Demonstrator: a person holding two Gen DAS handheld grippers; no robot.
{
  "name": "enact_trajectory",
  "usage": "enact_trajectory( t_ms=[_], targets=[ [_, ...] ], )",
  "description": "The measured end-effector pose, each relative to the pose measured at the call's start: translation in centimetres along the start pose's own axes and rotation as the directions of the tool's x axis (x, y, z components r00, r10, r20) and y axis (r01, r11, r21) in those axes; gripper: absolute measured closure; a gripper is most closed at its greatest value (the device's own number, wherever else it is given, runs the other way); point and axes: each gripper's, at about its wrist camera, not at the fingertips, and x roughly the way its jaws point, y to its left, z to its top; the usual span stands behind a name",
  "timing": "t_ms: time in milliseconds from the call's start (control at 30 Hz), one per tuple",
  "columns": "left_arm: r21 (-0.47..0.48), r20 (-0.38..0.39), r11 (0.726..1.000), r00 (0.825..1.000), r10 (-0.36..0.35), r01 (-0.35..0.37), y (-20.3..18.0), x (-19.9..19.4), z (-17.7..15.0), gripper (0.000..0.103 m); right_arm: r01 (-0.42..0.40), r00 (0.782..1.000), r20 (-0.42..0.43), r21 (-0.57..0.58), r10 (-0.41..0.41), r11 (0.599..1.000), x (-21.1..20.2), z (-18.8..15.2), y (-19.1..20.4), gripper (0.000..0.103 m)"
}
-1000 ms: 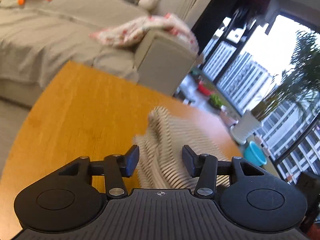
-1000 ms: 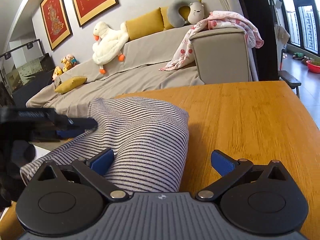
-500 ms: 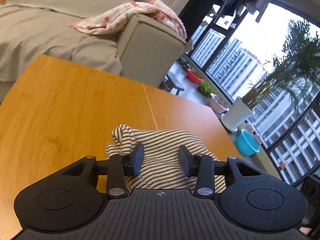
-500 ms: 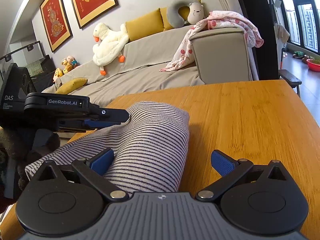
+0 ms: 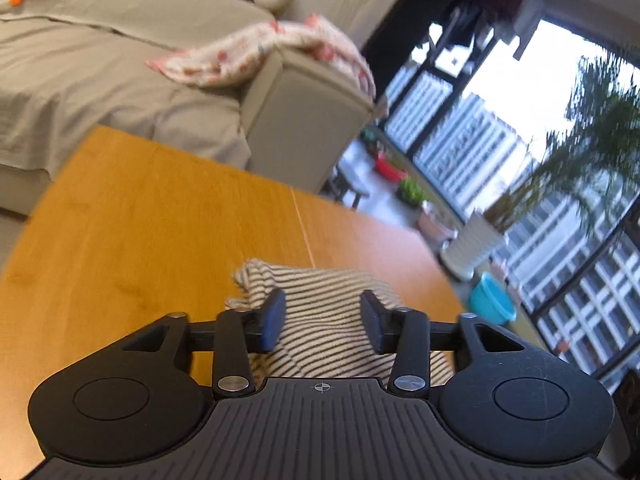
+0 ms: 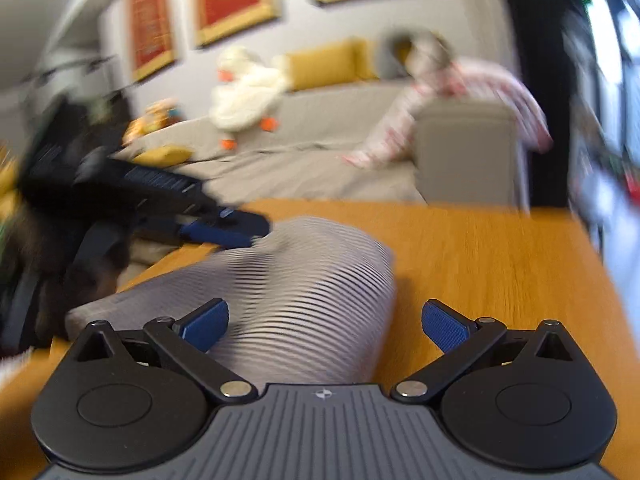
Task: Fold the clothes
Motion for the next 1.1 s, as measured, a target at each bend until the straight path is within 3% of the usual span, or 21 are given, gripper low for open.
enact_trajectory(
  t_ms=[33, 167, 233, 300, 333, 367, 433, 533, 667, 733, 867, 1000, 1100],
  targets=[
    [-0.005, 0.012, 1.0, 1.0, 0.003, -0.003, 0.2, -1.1, -0.3, 0.042, -0.029, 1.0, 0.01, -0.052, 0.03, 0.998, -0.8, 0.2, 0.7, 0.0],
    [-0.044, 0.01, 0.999, 1.0, 0.01, -0.01, 1.6, -4.1, -2.2, 0.041, -0.216, 0.976, -0.027, -0.19, 0.215, 0.958, -2.7, 0.3, 3.4, 0.0],
    [-0.073, -0.005, 0.997, 1.0, 0.002, -0.002, 2.5, -4.9, -3.3, 0.041, -0.251, 0.968, -0.066, -0.284, 0.242, 0.925, -2.4, -0.5, 5.3, 0.0],
    [-0.093, -0.008, 0.996, 1.0, -0.014, 0.013, 3.1, -5.5, -4.1, 0.043, -0.207, 0.978, -0.083, -0.352, 0.19, 0.913, -1.4, -1.3, 6.6, 0.018],
    [-0.103, -0.009, 0.994, 1.0, -0.022, 0.021, 3.4, -5.8, -4.5, 0.045, -0.198, 0.98, -0.087, -0.345, 0.179, 0.917, -1.0, -1.2, 6.6, 0.037],
    [-0.113, -0.011, 0.993, 0.999, -0.031, 0.029, 3.7, -6.1, -4.9, 0.047, -0.212, 0.977, -0.084, -0.276, 0.197, 0.937, -0.9, -0.5, 5.9, 0.051],
    [-0.11, -0.03, 0.992, 0.997, -0.065, 0.062, 3.6, -5.9, -5.6, 0.064, -0.246, 0.969, -0.061, -0.105, 0.24, 0.964, -0.7, 1.3, 3.8, 0.073],
    [-0.056, -0.063, 0.989, 0.988, -0.141, 0.137, 1.7, -4.9, -6.6, 0.072, -0.284, 0.958, -0.008, 0.088, 0.286, 0.955, -0.7, 3.9, 0.8, 0.088],
    [-0.003, -0.075, 0.978, 0.975, -0.208, 0.209, -0.7, -3.5, -7.7, 0.067, -0.361, 0.93, -0.005, 0.185, 0.369, 0.914, 0.0, 5.1, 0.1, 0.088],
    [0.007, -0.085, 0.972, 0.969, -0.233, 0.234, -1.1, -3.2, -8.0, 0.058, -0.362, 0.925, -0.05, 0.189, 0.377, 0.913, 1.0, 4.6, 0.3, 0.088],
    [0.041, -0.104, 0.972, 0.968, -0.227, 0.233, -0.4, -4.3, -8.3, 0.049, -0.349, 0.92, -0.114, 0.196, 0.374, 0.917, 2.6, 2.9, 0.4, 0.088],
    [0.017, -0.035, 0.987, 0.987, -0.16, 0.16, 1.6, -7.3, -6.8, 0.043, -0.308, 0.944, -0.12, 0.019, 0.308, 0.951, 1.9, 2.1, 2.4, 0.087],
    [-0.003, 0.052, 0.99, 0.989, -0.141, 0.141, 2.0, -9.3, -5.0, 0.044, -0.265, 0.962, -0.128, -0.227, 0.241, 0.937, 1.4, 1.0, 6.2, 0.069]
  ],
)
